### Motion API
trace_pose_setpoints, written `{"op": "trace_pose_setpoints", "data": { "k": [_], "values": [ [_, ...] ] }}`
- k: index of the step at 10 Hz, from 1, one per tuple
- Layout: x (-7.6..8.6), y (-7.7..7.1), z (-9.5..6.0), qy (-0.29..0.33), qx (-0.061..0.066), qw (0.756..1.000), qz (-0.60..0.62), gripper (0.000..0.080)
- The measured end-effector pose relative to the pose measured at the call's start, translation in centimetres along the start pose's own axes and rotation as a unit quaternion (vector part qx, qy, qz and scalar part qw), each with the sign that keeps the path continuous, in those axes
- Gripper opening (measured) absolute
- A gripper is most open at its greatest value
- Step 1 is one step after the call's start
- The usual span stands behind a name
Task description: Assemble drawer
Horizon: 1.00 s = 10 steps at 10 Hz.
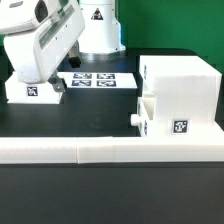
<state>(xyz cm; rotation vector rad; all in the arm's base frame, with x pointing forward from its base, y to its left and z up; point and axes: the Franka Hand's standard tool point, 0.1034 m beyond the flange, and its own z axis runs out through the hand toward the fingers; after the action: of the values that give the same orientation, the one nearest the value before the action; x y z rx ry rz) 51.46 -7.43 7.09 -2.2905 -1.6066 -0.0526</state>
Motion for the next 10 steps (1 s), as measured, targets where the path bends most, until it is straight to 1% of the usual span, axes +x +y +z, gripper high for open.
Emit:
{"op": "trace_pose_setpoints", "data": {
  "k": [2,4,5,6,7,8,9,10],
  "values": [
    [0.0,0.0,0.0,0.000,0.000,1.000,0.021,0.0649],
    [0.0,0.0,0.1,0.000,0.000,0.996,0.090,0.0649],
    [-0.4,0.1,-0.1,0.001,-0.008,0.992,0.124,0.0649],
    [-1.6,-0.2,-0.5,-0.002,-0.031,0.985,0.171,0.0649],
    [-2.6,-1.3,-1.0,-0.005,-0.045,0.975,0.218,0.0649],
    [-3.3,-2.5,-1.6,-0.005,-0.065,0.958,0.278,0.0649],
    [-3.5,-3.4,-1.9,-0.003,-0.083,0.938,0.336,0.0649],
    [-3.1,-4.5,-2.1,0.002,-0.101,0.907,0.409,0.0649]
  ]
}}
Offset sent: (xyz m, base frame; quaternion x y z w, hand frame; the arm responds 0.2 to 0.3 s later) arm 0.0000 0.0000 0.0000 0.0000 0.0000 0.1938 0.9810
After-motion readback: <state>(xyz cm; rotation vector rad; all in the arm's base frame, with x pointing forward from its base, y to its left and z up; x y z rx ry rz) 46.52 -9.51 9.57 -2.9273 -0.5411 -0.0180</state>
